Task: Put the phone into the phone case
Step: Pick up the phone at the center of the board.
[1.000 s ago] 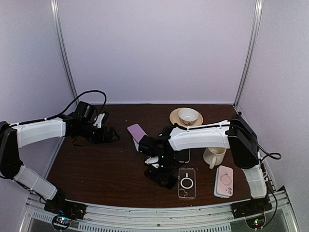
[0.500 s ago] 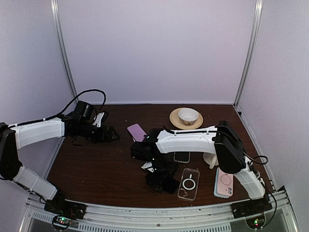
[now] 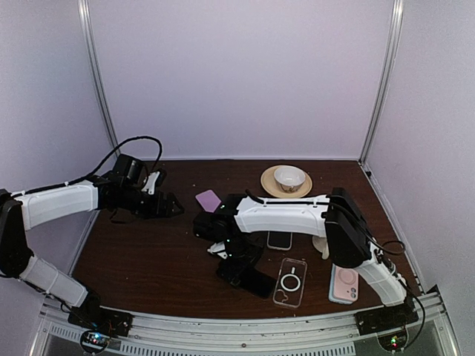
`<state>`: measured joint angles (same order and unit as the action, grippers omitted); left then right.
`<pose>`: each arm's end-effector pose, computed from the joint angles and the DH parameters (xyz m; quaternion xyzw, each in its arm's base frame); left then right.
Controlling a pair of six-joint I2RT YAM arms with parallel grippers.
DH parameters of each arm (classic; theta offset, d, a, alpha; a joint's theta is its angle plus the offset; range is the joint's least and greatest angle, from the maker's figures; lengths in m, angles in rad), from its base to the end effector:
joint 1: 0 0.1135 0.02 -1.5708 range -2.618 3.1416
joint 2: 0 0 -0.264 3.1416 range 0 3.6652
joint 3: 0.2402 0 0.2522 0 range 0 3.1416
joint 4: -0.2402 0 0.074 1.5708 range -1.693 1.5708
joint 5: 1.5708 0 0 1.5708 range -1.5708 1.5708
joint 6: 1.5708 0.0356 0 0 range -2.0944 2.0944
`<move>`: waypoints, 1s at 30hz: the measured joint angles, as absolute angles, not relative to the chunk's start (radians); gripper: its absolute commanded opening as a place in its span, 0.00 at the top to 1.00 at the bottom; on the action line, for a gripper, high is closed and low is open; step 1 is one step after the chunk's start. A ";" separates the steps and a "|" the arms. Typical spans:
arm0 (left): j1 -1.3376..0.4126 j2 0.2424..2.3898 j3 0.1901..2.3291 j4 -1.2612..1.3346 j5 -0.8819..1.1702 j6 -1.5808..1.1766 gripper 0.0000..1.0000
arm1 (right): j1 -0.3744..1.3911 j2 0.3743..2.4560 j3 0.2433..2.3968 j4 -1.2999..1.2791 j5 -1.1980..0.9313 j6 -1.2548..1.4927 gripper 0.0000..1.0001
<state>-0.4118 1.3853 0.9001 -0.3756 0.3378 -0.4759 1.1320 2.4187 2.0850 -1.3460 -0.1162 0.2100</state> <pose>0.2575 -0.1253 0.2302 0.0288 0.9257 -0.2895 0.2418 0.1905 0.4156 0.1559 0.4406 -0.8942 -0.0116 0.0786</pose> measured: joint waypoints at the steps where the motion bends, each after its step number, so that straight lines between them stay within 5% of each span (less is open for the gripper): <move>1: -0.412 1.385 0.900 -0.376 0.338 -0.476 0.11 | 1.132 2.419 2.084 -1.344 -0.117 0.209 0.19; 8: -0.411 1.380 0.900 -0.376 0.337 -0.476 0.11 | 1.132 2.403 2.057 -1.320 -0.112 0.205 0.44; 22: -0.426 1.251 0.900 -0.373 0.324 -0.392 0.14 | 1.111 2.175 1.879 -1.065 -0.078 0.223 0.59; 30: -0.647 1.033 0.876 -0.218 0.305 -0.211 0.10 | 1.081 1.892 1.856 -0.801 0.091 0.344 0.64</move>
